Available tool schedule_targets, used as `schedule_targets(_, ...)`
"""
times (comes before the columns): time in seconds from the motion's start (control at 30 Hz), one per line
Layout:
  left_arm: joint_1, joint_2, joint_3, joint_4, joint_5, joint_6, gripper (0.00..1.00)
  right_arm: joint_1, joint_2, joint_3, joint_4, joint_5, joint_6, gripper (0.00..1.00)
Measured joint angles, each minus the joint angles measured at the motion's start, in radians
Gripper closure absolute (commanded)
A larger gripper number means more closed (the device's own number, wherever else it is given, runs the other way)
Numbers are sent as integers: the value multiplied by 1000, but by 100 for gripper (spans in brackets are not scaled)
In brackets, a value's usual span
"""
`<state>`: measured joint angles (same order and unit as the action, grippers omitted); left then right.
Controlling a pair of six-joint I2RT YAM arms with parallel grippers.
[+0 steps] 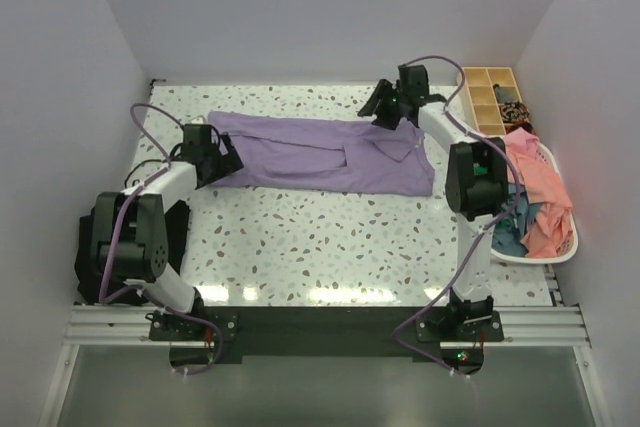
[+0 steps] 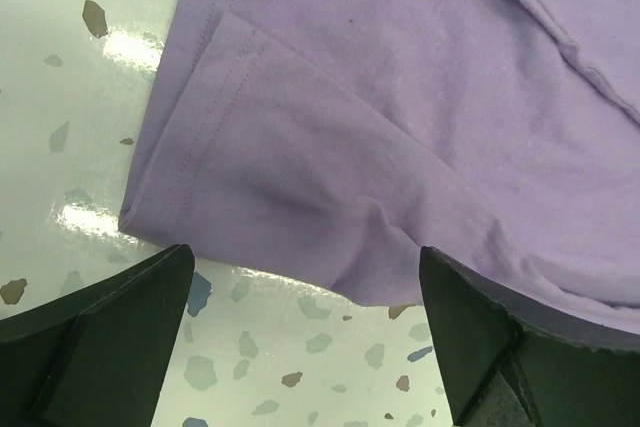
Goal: Fold and stack the t-shirts
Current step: Fold the other side of the tshirt into a rectangle
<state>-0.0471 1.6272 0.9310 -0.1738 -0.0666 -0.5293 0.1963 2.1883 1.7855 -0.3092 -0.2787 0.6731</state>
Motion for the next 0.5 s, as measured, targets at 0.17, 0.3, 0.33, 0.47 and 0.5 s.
schedule_targets(0.17,0,-50,0,-8,0,0,0,0,-2,-23,-20,55,-34,32)
schedule_targets(0.3,0,-95,0,3,15,0,0,0,-113,-117,-78,81,-80,32)
schedule_targets(0.33,0,-100,1,10,23,0,0,0,-143,-135,-91,79,-89,32)
schedule_targets(0.47,0,-93,40,37,70,0,0,1,-237,-209,-99,72,-109,32)
schedule_targets(0.5,0,-84,55,48,82,-1,0,2,-253,-230,-97,68,-110,32)
